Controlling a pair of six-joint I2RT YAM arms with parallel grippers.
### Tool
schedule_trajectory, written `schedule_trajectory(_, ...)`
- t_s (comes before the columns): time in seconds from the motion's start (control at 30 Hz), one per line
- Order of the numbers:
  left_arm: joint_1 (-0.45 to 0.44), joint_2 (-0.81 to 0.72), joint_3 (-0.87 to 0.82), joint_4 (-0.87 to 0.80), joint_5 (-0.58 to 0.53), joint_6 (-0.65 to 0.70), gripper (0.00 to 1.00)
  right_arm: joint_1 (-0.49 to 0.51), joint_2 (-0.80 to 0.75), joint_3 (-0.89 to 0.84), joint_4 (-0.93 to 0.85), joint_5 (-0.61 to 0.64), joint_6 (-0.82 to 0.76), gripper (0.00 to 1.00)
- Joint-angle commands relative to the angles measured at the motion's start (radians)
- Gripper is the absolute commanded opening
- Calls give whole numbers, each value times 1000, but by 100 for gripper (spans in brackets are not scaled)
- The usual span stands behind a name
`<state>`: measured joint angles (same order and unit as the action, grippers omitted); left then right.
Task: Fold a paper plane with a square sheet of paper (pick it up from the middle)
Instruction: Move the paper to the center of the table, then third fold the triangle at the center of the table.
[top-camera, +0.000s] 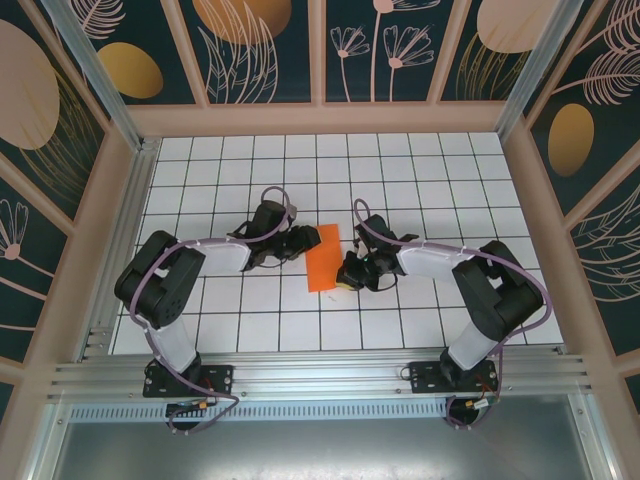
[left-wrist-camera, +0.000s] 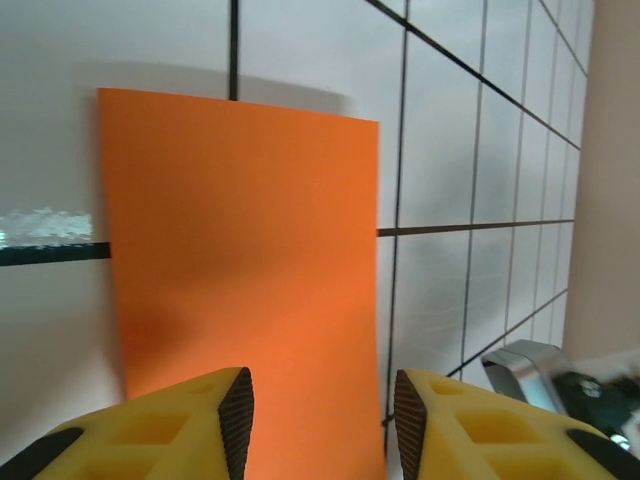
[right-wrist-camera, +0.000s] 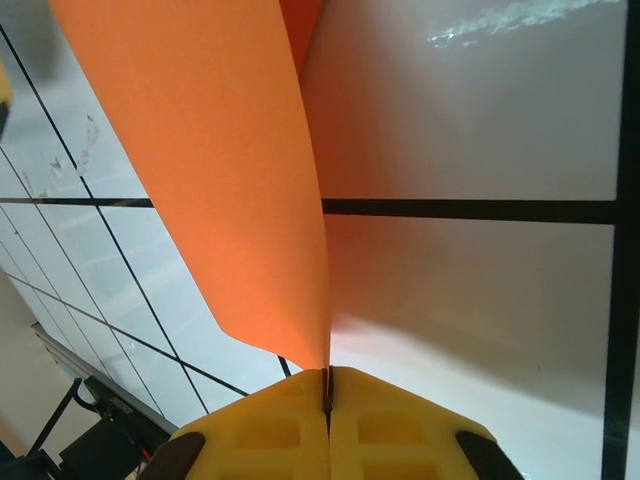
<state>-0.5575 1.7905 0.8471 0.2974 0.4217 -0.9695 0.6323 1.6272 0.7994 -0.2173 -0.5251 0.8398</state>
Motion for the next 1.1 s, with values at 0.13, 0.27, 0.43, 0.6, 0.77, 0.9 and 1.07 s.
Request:
schedule_trajectory(0.13,-1,54,26,-43,-24,32,40,9,-28,9,31,-9,21,19)
schedule_trajectory(0.27,-1,64,26,-61,-32,42,39,7,-48,3,33,8,34,21)
schedule_trajectory(0.43,-2,72,25,-66,-34,46,38,6,-63,-7,37,11,48,17)
schedule_trajectory(0.6,-2,82,26,-65,-32,46,38,5,-66,-6,42,4,55,7)
schedule_trajectory(0.77,-3,89,25,-63,-32,42,37,9,-34,21,82,-14,57,1)
schedule_trajectory(0.9,-4,94,25,-63,-32,40,37,13,21,75,106,-18,53,1)
schedule_trajectory(1.07,-3,94,25,-68,-34,43,37,30,92,131,143,-30,62,1)
